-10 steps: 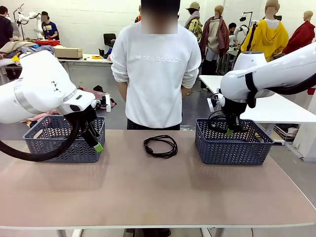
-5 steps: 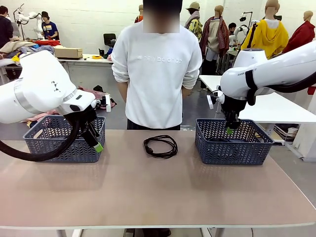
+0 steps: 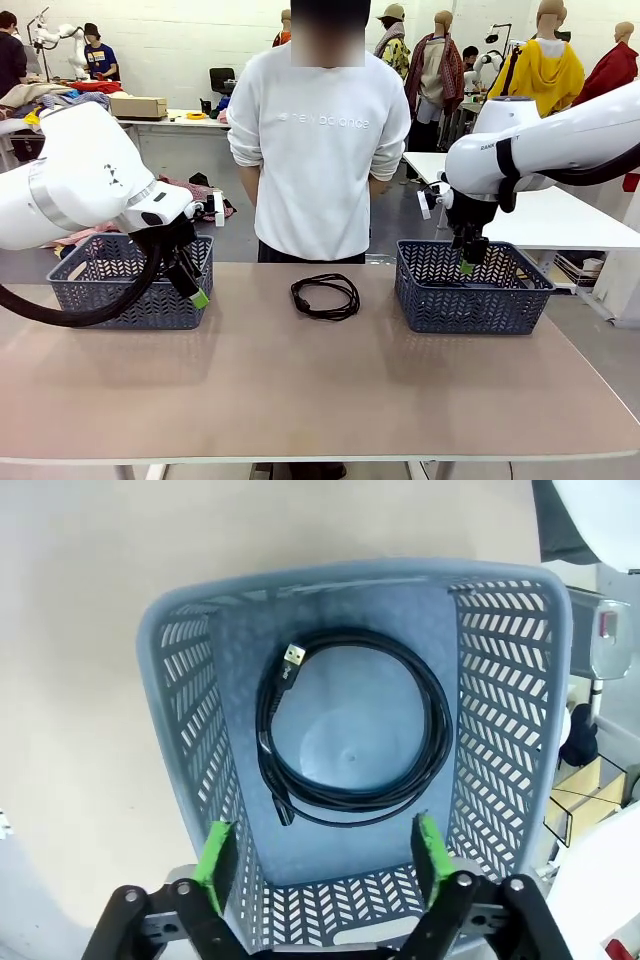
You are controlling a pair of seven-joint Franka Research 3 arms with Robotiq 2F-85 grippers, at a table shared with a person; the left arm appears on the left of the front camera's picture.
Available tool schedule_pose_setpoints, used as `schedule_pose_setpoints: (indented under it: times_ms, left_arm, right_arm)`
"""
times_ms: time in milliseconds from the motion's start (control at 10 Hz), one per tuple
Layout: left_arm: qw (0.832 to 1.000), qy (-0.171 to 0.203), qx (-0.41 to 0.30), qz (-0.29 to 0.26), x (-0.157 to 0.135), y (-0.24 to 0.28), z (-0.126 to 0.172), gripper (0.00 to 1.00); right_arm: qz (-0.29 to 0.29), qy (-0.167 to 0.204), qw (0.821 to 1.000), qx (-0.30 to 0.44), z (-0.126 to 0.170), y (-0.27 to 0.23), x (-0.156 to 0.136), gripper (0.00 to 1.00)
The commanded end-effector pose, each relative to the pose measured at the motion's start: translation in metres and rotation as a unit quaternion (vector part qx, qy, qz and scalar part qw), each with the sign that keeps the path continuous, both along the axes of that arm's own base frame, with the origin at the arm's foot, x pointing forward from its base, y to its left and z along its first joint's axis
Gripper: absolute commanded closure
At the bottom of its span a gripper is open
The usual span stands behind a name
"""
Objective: Organize the cables according to human instructions.
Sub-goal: Pick up a bundle of cables and place it in the basket indicated by the human.
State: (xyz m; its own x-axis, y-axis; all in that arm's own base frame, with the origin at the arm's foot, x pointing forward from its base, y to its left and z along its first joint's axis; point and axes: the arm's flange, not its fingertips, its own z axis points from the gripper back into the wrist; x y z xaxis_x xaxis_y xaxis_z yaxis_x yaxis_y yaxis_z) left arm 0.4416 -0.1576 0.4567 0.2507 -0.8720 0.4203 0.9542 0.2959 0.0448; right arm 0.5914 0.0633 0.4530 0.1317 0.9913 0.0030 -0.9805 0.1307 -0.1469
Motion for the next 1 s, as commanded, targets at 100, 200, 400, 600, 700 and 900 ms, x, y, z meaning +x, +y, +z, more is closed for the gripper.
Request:
schedule_pose_setpoints:
  times_ms: [100,200,400,600,700,900]
  left_arm:
    - [1.0,-0.001,-0.001,0.001,-0.001,0.001,0.001,0.0]
    - [1.0,-0.001,-0.001,0.001,-0.001,0.001,0.001,0.0]
    - [1.0,-0.001,-0.001,0.001,-0.001,0.001,0.001,0.0]
    - [1.0,-0.001,-0.001,0.001,-0.001,0.001,0.001,0.0]
    - [1.0,-0.001,-0.001,0.001,-0.001,0.001,0.001,0.0]
    - [1.0,-0.001,-0.001,0.001,-0.001,0.001,0.001,0.0]
  right_arm:
    - [-0.007,0.002,1.0,0.012,0.003,0.004,-0.001,0.0]
    - [-0.014,-0.004,1.0,0.013,0.002,0.004,-0.001,0.0]
    - [0.001,0.003,1.0,0.001,-0.001,0.002,-0.001,0.0]
    - [0.001,0.003,1.0,0.001,-0.001,0.002,-0.001,0.0]
    - [0.0,0.003,1.0,0.001,-0.001,0.003,-0.001,0.0]
    - [-0.076,-0.017,0.997,0.028,0.012,0.021,-0.016,0.0]
